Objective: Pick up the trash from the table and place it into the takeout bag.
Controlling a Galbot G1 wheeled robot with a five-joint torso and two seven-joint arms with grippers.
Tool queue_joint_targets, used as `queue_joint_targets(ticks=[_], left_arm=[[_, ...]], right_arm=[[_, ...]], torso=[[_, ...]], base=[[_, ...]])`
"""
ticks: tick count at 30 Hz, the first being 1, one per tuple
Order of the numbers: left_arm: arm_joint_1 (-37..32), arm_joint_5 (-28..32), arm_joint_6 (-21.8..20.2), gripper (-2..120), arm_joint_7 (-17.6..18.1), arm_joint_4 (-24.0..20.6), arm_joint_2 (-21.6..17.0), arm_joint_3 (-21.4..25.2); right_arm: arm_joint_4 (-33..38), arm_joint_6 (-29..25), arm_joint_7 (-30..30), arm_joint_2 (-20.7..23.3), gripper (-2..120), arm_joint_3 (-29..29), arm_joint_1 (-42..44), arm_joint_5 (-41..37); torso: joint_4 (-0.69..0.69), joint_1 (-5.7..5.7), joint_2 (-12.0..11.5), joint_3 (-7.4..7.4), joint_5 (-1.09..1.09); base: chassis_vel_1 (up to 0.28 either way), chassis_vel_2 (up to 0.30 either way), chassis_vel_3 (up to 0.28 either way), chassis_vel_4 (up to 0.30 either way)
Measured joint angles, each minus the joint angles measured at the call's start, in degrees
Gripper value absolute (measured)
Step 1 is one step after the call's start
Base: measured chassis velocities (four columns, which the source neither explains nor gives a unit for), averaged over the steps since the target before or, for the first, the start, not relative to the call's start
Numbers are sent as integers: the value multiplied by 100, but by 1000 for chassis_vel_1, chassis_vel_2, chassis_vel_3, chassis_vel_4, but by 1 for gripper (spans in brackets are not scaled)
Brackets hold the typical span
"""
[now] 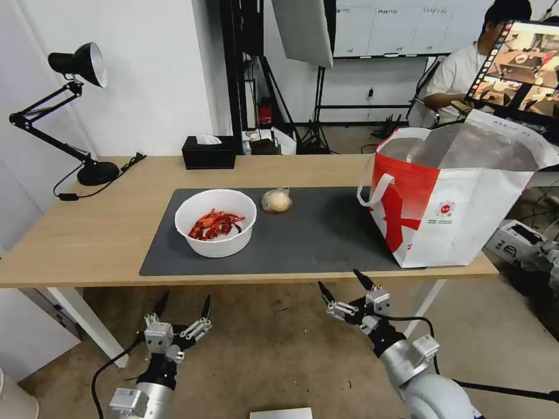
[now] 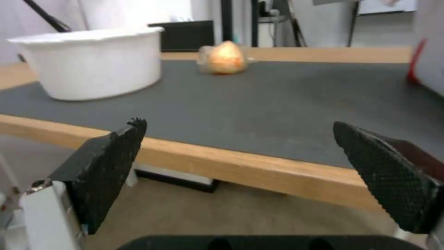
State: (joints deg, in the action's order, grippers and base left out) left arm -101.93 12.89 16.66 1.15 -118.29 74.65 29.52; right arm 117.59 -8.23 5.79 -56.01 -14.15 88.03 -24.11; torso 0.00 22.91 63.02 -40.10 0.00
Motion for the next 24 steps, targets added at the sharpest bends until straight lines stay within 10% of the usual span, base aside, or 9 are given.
queue_joint_targets(ticks=[24], left_arm=[[10, -13, -8, 100, -14, 56, -13, -28]], right_arm=[[-21, 217, 443, -114, 100, 106, 136, 154]], torso=[[0, 0, 0, 0, 0]], base=[[0, 0, 0, 0]])
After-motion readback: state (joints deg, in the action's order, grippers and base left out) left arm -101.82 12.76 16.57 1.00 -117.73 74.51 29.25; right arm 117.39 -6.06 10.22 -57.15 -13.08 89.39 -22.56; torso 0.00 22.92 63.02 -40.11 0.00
